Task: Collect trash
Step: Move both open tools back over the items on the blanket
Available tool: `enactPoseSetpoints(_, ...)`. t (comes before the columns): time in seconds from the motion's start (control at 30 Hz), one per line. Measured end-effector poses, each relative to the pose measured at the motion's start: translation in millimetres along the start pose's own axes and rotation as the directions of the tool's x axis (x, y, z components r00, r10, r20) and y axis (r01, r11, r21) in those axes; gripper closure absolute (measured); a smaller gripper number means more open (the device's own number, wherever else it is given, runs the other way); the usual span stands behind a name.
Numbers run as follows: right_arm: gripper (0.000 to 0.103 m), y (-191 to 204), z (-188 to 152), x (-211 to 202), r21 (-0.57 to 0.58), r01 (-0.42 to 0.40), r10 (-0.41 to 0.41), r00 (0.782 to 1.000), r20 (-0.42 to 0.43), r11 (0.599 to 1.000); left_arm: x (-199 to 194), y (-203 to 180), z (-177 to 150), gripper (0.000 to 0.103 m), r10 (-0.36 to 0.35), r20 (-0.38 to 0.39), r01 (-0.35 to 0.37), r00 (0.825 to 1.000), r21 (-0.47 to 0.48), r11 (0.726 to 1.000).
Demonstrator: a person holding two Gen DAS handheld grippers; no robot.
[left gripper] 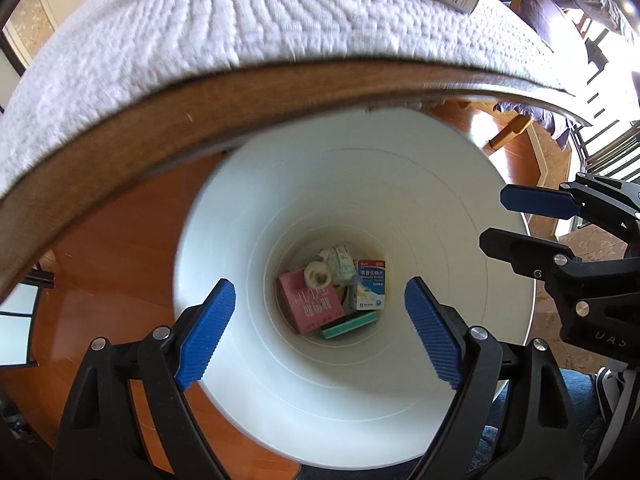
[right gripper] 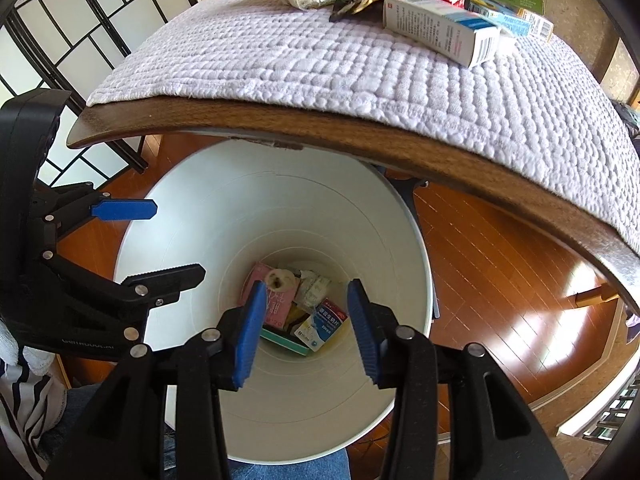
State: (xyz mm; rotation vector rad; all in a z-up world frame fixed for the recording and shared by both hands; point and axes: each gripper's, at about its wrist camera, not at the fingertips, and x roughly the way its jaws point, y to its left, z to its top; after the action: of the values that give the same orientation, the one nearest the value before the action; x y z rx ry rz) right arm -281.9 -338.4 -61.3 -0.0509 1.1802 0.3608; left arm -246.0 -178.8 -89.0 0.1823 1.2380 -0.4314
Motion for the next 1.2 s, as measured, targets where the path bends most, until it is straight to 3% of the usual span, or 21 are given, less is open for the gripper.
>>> enactPoseSetpoints(0.2, 0.061, -3, 11, -45, -0.012, 0.029, -0.028, 0.993, 0.113, 1.0, -52, 5, 15, 0.014, -0.014, 0.127, 0.011, 0.992, 0.023, 1.0)
enactPoseSetpoints(0.4, 0.061, -28, 36, -88, 0.008, 0.104, -0.103, 0.961, 0.256, 0.995, -116, 17, 54, 0.014, 0.026, 0.324, -0.026, 0.946, -0.003, 1.0)
enactPoseSetpoints(0.53, 0.061, -48, 61, -88, 0.002, 0.16, -0.154, 0.948, 0.279, 0.987, -125, 37, 85, 0.014, 0.056, 0.376, -0.041, 0.925, -0.048, 0.998)
enactPoseSetpoints(0.6, 0.061, -60, 71, -79, -0.004, 0.171, -0.163, 0.949, 0.27, 0.985, -123, 45, 103, 0.014, 0.067, 0.386, -0.046, 0.92, -0.063, 0.997)
enactPoseSetpoints(0.73, 0.061, -73, 96, -58, -0.04, 0.179, -0.165, 0.956, 0.242, 0.983, -111, 58, 131, 0.014, 0.045, 0.373, -0.019, 0.927, -0.072, 0.997)
enactPoseSetpoints(0.93, 0.052, -78, 117, -40, -0.092, 0.151, -0.126, 0.965, 0.231, 0.984, -94, 64, 169, 0.014, 0.074, 0.359, -0.057, 0.93, -0.057, 0.997)
enactPoseSetpoints(1.2, 0.051, -80, 133, -30, -0.125, 0.145, -0.114, 0.968, 0.223, 0.981, -68, 70, 204, 0.014, 0.109, 0.324, -0.095, 0.94, -0.059, 0.994)
